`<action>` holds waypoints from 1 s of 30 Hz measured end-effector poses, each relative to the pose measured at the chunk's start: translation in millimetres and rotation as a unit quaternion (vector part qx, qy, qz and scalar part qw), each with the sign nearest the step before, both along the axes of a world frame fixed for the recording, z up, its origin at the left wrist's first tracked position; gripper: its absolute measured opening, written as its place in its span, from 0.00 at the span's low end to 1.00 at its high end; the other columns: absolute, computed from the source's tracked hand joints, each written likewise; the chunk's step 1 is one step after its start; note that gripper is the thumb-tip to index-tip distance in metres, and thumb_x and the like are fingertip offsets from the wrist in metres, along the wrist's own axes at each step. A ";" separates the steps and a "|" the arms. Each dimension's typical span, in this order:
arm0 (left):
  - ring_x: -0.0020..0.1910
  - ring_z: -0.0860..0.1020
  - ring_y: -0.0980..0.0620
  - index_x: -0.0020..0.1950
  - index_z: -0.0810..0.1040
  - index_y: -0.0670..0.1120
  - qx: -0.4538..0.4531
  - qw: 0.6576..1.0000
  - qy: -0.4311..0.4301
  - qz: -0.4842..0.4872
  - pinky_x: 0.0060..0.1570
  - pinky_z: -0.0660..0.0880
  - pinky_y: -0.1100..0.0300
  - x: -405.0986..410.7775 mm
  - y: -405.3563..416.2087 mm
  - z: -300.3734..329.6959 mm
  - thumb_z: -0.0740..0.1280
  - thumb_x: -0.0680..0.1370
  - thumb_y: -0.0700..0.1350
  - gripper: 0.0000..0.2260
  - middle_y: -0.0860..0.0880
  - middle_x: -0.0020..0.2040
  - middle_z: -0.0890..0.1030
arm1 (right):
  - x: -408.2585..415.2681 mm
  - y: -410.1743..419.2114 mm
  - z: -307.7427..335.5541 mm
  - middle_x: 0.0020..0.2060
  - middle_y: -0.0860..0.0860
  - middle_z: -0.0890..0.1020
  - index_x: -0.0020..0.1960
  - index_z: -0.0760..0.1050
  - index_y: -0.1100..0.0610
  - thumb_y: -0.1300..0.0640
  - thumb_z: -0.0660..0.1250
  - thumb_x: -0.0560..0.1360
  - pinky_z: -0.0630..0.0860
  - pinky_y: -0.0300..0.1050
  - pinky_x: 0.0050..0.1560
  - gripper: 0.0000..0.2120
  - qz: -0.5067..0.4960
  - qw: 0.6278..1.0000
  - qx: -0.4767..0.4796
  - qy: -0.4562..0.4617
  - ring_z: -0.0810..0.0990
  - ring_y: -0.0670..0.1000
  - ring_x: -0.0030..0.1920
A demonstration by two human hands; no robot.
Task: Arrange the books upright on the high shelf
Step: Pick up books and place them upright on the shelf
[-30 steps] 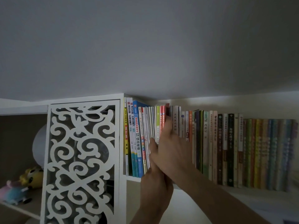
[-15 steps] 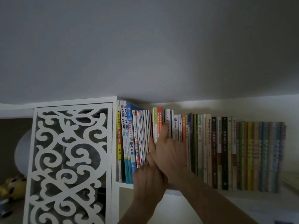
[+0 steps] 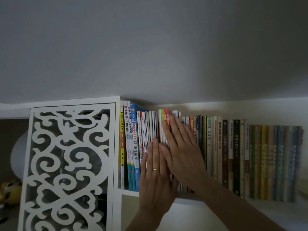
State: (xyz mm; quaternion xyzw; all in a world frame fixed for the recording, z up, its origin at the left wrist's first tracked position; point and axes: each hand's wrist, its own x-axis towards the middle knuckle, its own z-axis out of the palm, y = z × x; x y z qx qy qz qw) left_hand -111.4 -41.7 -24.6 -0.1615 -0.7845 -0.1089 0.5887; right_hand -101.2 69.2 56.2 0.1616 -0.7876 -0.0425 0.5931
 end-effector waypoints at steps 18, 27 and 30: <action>0.83 0.51 0.48 0.83 0.55 0.43 -0.041 0.999 -0.003 -0.013 0.79 0.52 0.48 -26.6 -12.8 -5.2 0.54 0.83 0.64 0.35 0.46 0.84 0.51 | -31.7 18.1 -13.8 0.80 0.59 0.59 0.81 0.56 0.59 0.46 0.43 0.87 0.60 0.62 0.78 0.27 -0.022 0.998 0.020 0.046 0.56 0.60 0.81; 0.80 0.61 0.44 0.80 0.64 0.41 -0.041 0.995 0.092 0.016 0.77 0.59 0.47 -56.4 -13.0 -9.7 0.59 0.82 0.59 0.32 0.42 0.80 0.63 | -43.1 6.2 -14.8 0.81 0.55 0.58 0.81 0.58 0.58 0.50 0.48 0.86 0.56 0.62 0.79 0.25 -0.014 0.997 0.027 0.078 0.52 0.58 0.82; 0.82 0.54 0.45 0.82 0.58 0.40 -0.038 0.999 0.039 0.007 0.78 0.57 0.45 -34.2 -11.6 -9.9 0.57 0.83 0.57 0.32 0.43 0.83 0.55 | -38.0 2.3 -13.1 0.81 0.54 0.56 0.81 0.57 0.57 0.48 0.50 0.86 0.54 0.62 0.79 0.26 -0.040 0.997 0.026 0.056 0.50 0.57 0.82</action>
